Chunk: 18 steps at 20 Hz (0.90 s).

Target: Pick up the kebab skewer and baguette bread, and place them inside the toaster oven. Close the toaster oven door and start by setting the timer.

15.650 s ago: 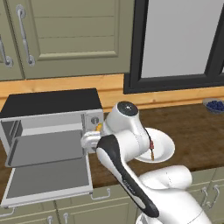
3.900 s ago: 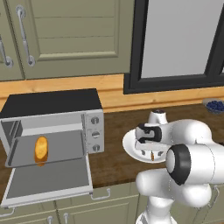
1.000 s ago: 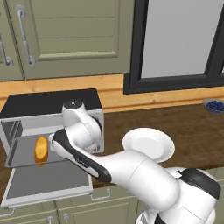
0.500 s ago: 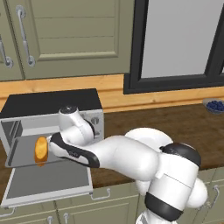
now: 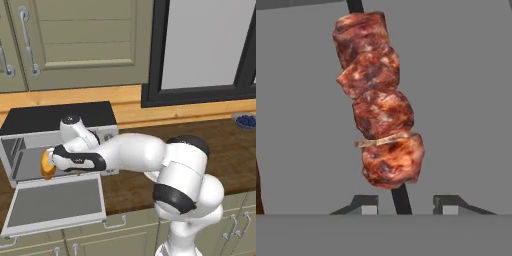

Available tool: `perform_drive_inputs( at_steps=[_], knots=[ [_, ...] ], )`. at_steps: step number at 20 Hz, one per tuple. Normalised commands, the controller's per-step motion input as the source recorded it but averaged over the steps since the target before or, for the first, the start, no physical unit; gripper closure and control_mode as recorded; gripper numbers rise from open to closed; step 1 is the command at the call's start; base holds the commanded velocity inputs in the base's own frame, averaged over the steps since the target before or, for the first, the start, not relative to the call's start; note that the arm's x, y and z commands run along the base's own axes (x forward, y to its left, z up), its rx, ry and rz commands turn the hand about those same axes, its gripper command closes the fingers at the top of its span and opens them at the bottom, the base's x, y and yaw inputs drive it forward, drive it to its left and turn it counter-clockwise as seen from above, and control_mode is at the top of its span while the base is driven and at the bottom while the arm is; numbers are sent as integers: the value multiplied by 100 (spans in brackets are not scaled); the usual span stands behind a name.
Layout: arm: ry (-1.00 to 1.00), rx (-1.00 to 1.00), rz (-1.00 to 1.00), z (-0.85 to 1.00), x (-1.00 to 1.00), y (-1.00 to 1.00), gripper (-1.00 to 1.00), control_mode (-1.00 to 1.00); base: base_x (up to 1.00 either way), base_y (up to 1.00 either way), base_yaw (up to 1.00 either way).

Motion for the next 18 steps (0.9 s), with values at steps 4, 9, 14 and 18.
perform_drive_inputs(
  at_steps=[4,9,14,18],
  knots=[
    [0,-4,0,-49,-1,14,100,-100,0,0,0],
    [0,-10,0,-63,-35,0,-100,-100,0,0,0],
    [-5,-5,0,-22,-30,-1,-100,-100,0,0,0],
    [-13,0,0,0,-66,-9,-100,-100,0,0,0]
  ],
)
